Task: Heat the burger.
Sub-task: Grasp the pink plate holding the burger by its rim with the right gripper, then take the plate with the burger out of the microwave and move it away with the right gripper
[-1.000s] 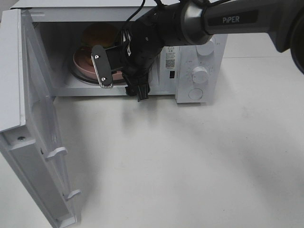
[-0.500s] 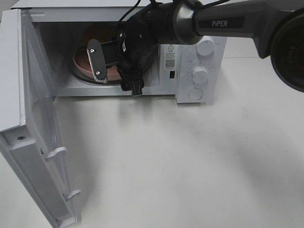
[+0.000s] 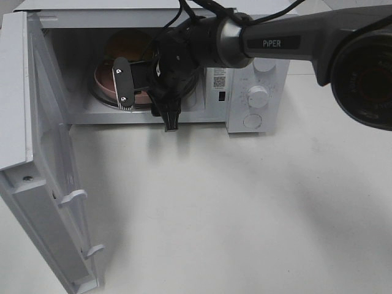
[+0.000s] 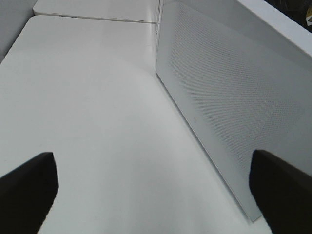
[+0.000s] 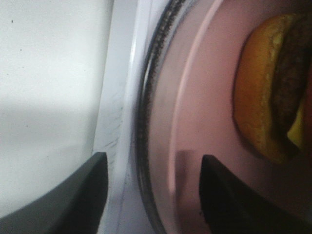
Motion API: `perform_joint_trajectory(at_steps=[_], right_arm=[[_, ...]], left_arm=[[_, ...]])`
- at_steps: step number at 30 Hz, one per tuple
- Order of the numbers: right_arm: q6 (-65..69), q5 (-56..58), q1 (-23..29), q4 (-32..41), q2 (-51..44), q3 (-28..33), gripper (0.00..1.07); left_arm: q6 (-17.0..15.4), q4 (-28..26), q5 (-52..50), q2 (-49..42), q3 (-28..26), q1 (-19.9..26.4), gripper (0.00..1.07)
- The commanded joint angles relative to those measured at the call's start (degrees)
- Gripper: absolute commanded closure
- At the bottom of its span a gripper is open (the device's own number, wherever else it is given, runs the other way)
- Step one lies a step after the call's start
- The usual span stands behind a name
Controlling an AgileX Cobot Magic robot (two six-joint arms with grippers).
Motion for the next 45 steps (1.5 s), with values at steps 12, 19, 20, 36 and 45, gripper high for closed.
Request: perform_joint_trajectory(at_steps=[12, 19, 20, 36, 45], right_arm=[[0.97, -0.63, 0.29, 0.06, 0.29, -0.63, 1.07], [0.17, 1.03, 0.29, -0.06, -0.23, -0.63, 1.07], [-0.11, 1.49, 0.29, -0.11, -0.34, -0.63, 1.07], [-4.98, -3.09, 0.74, -3.55, -9.0, 9.51, 1.07], [-4.98, -9.05, 1.43, -3.09, -15.36, 20.63, 1.07]], left_arm=[[0.0, -0.4, -0.46, -0.86, 0.11, 0.17, 0.06], [0.0, -0.46, -0.46, -0.86, 0.11, 0.17, 0.06], [0.0, -0.46, -0.46, -0.86, 0.11, 0.17, 0.07], [0.0, -0.46, -0.46, -0.86, 0.11, 0.17, 0.07], [0.0, -0.46, -0.46, -0.86, 0.11, 0.17, 0.07]])
